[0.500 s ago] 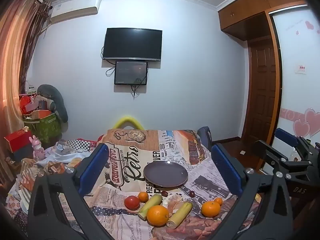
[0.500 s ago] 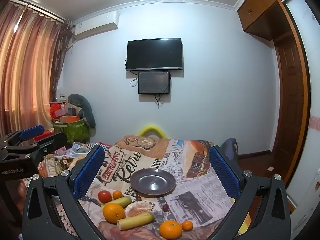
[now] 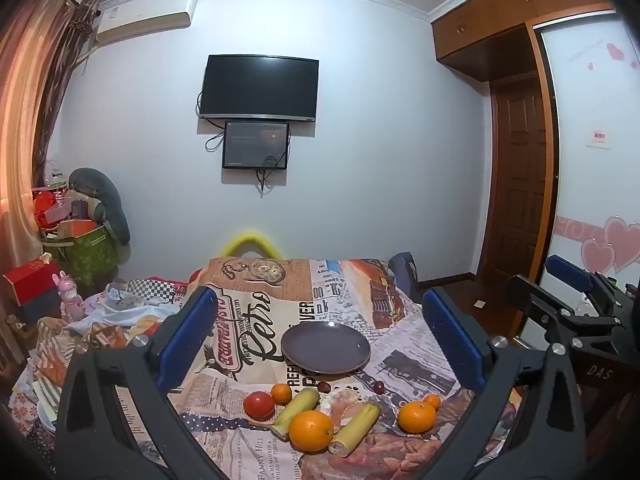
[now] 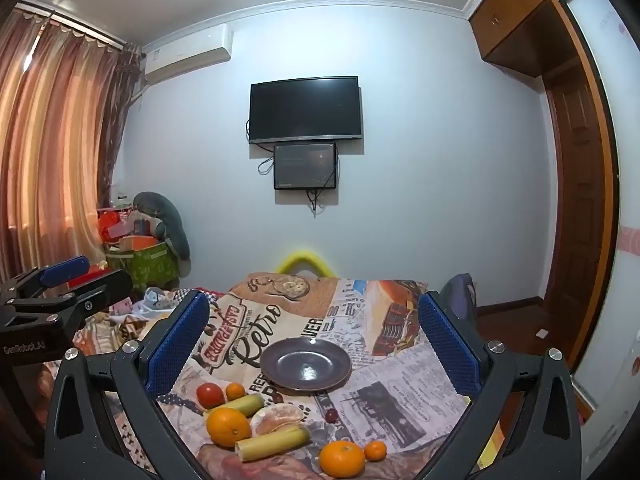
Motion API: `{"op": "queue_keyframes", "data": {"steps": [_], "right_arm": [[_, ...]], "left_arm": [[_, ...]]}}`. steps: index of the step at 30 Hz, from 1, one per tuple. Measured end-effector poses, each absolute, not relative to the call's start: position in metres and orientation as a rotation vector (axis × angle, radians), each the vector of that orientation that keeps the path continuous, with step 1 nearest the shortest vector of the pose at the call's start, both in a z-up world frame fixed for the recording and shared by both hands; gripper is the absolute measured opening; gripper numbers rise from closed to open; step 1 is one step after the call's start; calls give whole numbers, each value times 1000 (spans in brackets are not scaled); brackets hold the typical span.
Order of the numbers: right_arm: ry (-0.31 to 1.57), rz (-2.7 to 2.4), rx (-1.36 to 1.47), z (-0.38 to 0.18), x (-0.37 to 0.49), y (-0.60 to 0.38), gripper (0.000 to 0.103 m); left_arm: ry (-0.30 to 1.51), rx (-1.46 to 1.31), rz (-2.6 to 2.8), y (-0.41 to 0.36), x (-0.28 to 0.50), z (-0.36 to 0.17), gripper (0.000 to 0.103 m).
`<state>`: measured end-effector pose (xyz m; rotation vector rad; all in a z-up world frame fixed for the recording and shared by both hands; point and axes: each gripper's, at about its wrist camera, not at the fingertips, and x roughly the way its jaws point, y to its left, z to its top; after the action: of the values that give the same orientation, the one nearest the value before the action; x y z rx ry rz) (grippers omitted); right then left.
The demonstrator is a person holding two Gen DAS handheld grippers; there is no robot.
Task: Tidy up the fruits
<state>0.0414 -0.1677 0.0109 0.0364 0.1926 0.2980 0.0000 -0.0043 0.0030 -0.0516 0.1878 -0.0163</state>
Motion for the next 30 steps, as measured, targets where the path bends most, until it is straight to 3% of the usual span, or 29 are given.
{"op": "queue_keyframes", "data": {"steps": [30], "right_arm": [[193, 302, 55, 14, 38, -169, 103]], "left_arm": [[196, -58, -28, -3, 9, -2, 103]]}}
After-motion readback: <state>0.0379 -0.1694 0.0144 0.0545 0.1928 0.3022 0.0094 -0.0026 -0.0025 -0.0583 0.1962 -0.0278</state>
